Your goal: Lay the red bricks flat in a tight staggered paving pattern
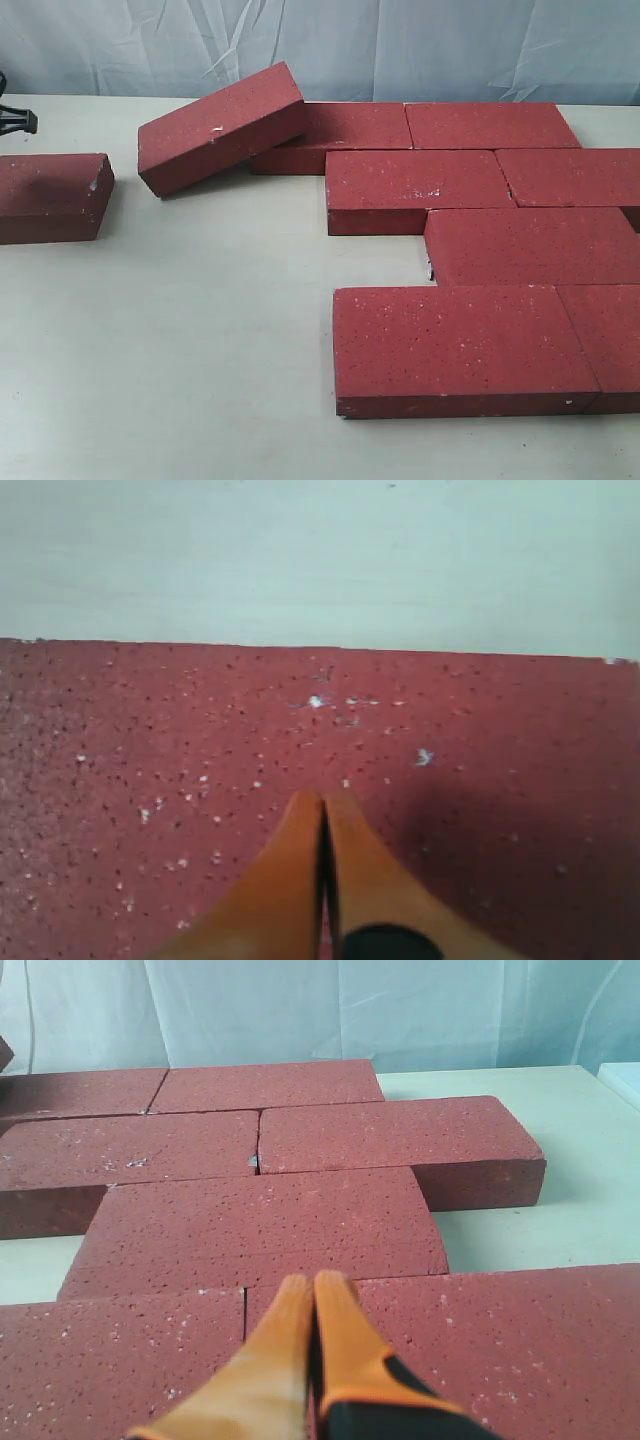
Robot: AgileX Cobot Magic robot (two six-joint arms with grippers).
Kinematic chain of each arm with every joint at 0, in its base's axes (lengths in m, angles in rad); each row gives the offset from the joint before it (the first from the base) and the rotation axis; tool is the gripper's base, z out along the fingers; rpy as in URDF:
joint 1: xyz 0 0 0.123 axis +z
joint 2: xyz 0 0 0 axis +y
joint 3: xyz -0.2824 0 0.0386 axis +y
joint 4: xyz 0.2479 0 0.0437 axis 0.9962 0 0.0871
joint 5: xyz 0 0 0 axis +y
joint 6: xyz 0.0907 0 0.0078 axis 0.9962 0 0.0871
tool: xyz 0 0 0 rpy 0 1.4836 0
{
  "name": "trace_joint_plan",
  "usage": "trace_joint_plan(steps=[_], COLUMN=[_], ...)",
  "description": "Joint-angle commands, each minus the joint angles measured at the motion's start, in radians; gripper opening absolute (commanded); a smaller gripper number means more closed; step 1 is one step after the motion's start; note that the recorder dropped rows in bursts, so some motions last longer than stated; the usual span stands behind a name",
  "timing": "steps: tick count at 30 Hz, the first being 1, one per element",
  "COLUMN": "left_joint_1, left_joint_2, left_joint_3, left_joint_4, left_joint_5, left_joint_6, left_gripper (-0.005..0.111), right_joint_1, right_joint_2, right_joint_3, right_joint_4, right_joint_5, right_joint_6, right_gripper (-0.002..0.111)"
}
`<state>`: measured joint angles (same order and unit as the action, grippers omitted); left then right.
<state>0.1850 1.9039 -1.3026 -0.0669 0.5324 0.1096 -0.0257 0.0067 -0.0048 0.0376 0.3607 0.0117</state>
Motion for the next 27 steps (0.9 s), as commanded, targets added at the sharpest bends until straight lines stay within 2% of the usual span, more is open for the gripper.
trace_joint_plan(steps=[1, 19, 27], left_joint_1=[0.012, 0.012, 0.012], left_joint_2=[0.048, 0.107, 0.12], left_joint_3=[-0.007, -0.007, -0.007], left_joint_4=[0.037, 0.067, 0.038], left_joint_5=[-0.084, -0.055, 0.073], left_joint_6=[0.003, 0.003, 0.003], left_gripper=[0.0, 0.0, 0.0], right_joint_1=[0.005, 0.005, 0.005], right_joint_2=[-0.007, -0.007, -0.007], right_joint_3=[0.005, 0.005, 0.005], right_joint_4=[-0.004, -0.004, -0.004], right_joint_5=[-0.011, -0.011, -0.009], right_joint_6=[-0.004, -0.004, -0.004], right_gripper=[-0.001, -0.001, -0.001])
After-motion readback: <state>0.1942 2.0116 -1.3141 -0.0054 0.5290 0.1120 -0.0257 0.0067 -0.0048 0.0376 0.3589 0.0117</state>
